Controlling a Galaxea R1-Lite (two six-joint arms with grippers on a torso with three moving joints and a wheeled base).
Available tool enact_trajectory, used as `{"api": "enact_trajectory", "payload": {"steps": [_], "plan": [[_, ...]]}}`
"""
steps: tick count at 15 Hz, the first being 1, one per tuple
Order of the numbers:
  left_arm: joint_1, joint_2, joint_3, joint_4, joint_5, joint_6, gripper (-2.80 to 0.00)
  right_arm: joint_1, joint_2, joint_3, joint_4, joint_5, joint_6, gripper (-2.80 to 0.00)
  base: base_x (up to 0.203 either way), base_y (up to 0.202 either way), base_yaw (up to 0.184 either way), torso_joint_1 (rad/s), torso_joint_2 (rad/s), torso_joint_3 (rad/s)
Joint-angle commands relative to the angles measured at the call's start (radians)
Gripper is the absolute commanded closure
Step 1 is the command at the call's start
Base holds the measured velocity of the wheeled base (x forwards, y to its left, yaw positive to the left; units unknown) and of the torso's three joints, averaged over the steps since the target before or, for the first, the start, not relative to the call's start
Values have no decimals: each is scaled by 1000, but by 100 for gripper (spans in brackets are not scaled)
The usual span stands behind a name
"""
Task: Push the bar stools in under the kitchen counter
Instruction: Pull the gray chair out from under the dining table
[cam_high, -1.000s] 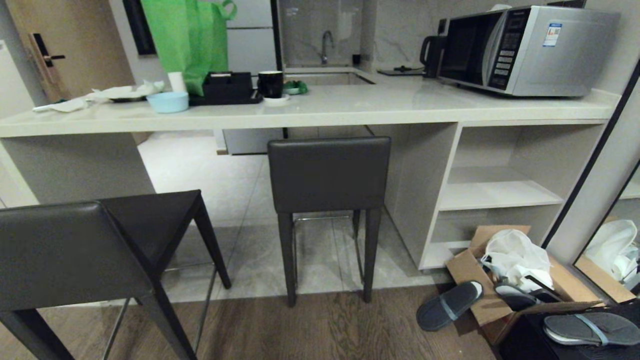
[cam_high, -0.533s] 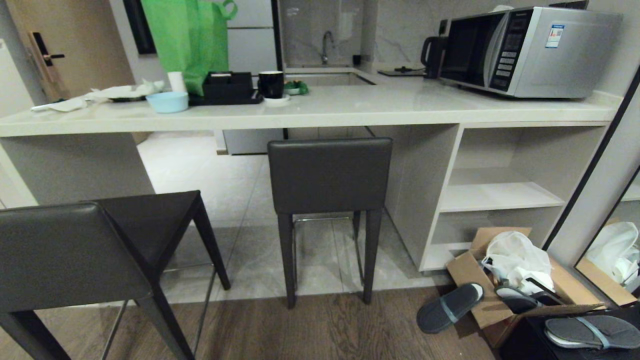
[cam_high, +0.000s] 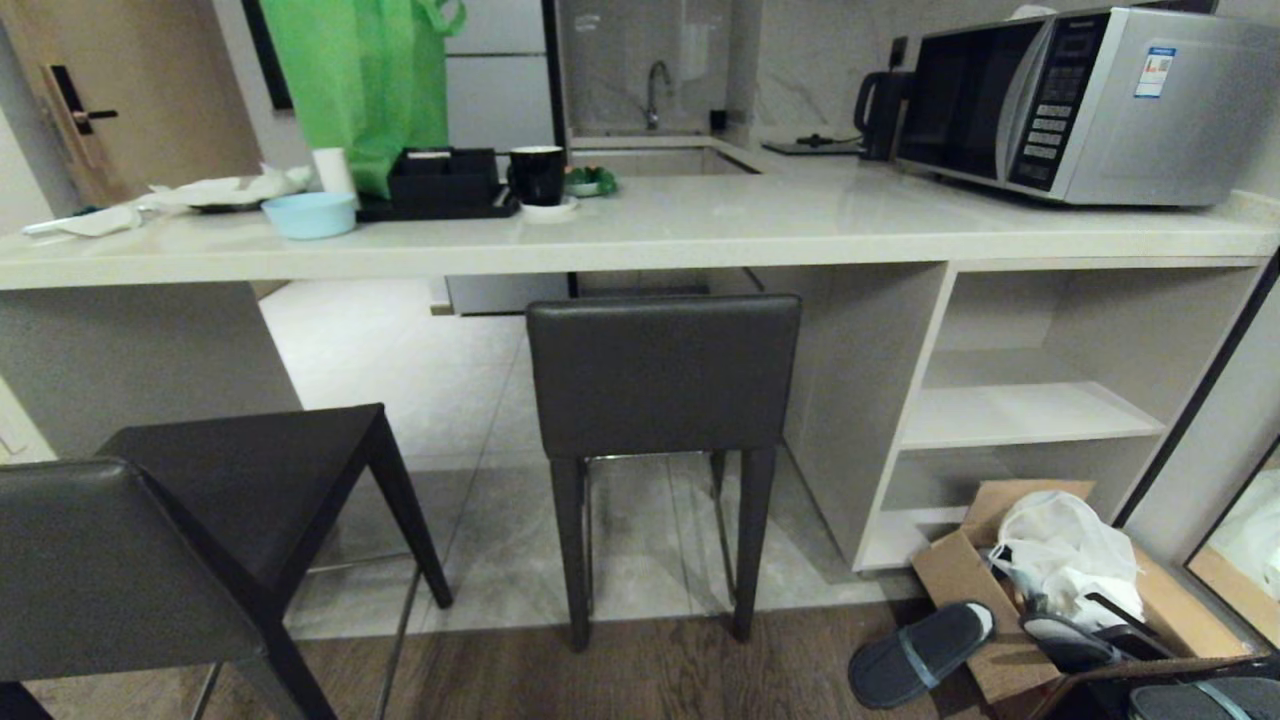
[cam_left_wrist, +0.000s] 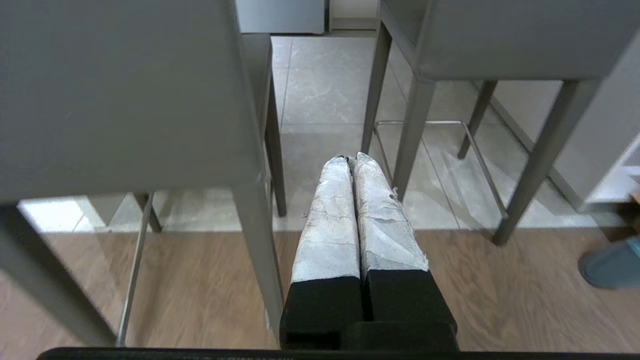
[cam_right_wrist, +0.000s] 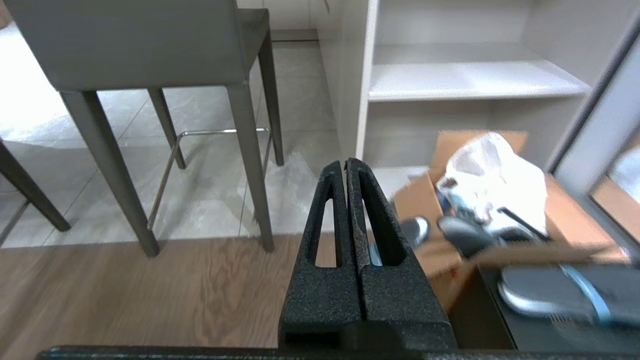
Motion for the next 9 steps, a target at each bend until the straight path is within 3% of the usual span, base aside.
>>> {"api": "enact_trajectory", "payload": {"steps": [1,9], "plan": [[0,0,0,0,0,0,0,0,1,0,-1,0,0,0,194,0,2,7,6,2],[0,0,0,0,0,0,0,0,1,0,-1,0,0,0,194,0,1,2,4,3]]}}
